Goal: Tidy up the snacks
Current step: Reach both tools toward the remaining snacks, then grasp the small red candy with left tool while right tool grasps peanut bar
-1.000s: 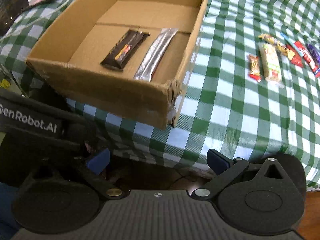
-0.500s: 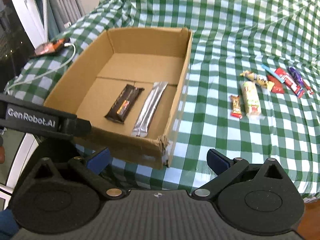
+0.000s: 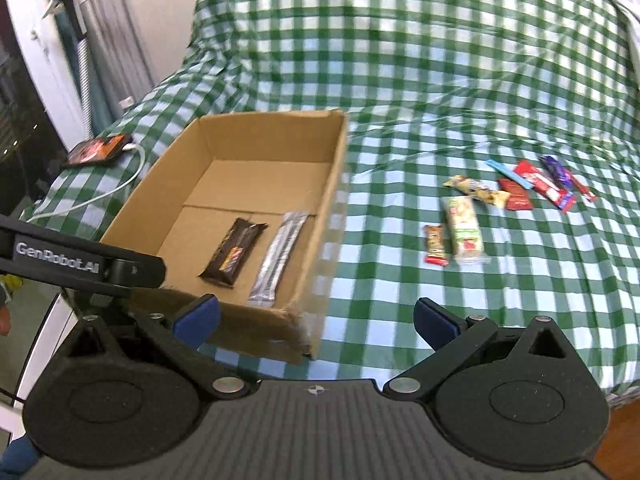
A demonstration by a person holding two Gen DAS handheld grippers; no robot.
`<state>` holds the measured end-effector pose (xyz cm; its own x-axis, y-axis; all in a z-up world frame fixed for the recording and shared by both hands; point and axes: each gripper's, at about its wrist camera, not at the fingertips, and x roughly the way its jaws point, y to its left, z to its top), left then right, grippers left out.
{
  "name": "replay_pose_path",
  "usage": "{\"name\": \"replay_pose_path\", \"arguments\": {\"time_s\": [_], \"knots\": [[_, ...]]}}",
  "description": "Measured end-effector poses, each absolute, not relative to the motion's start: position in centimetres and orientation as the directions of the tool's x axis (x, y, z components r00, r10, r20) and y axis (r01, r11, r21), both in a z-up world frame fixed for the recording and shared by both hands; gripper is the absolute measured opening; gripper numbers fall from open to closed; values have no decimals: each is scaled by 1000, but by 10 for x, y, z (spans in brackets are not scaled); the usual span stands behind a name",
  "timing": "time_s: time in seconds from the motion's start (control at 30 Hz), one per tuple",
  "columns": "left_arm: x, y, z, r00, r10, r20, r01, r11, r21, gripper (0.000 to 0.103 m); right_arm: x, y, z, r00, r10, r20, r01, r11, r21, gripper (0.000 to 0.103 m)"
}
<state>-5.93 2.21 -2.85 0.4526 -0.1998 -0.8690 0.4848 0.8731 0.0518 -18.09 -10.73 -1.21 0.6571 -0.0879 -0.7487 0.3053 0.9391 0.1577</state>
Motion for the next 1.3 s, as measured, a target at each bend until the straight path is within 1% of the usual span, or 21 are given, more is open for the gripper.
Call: {"name": "replay_pose_path", "arguments": {"time_s": [0.2,0.37,0.5,0.63,0.77,0.83,0.9,0.97,1.0,1.03,1.07,1.17,1.3], "knots": [[-58,-30,-23,403,-254,-879,552,834,12,103,-198,-156,-17,659,-158,-736,408,896,173,102],[-50,-85,-30,365,-260,-894,607,795,16,103,-200,-202,-33,631,-220,-744,483,862,154,102],[-34,-111,-34,388,-237,-891,603,796,51,103,-178,-241,-65,597,-248,-763,508,853,120,102],[-5,-125,-46,402,-178,-898,567,819,92,103,-129,-279,-111,564,-235,-792,521,845,121,102],[17,-148,-64,366,-151,-918,555,827,86,103,-75,-302,-154,542,-221,-811,511,853,109,101],[21,-164,-75,348,-154,-925,571,817,79,103,-53,-314,-173,531,-216,-819,504,858,101,92],[22,-186,-87,333,-154,-930,601,795,83,103,-38,-328,-194,509,-203,-837,508,855,102,77],[23,-207,-100,318,-161,-934,627,775,81,103,-31,-336,-210,506,-181,-843,486,868,105,72],[24,-215,-105,312,-163,-936,636,768,79,103,-33,-334,-210,534,-203,-821,452,889,74,54],[25,-223,-111,306,-167,-937,643,762,74,103,-36,-333,-209,540,-213,-814,414,910,36,40],[27,-231,-118,304,-174,-937,647,759,69,103,-42,-335,-206,539,-224,-812,404,915,16,38],[35,-254,-146,301,-175,-937,650,757,68,103,-73,-362,-198,517,-195,-833,487,868,99,38],[50,-285,-203,247,-117,-962,641,764,72,103,-112,-386,-193,484,-233,-844,583,805,112,38]]}}
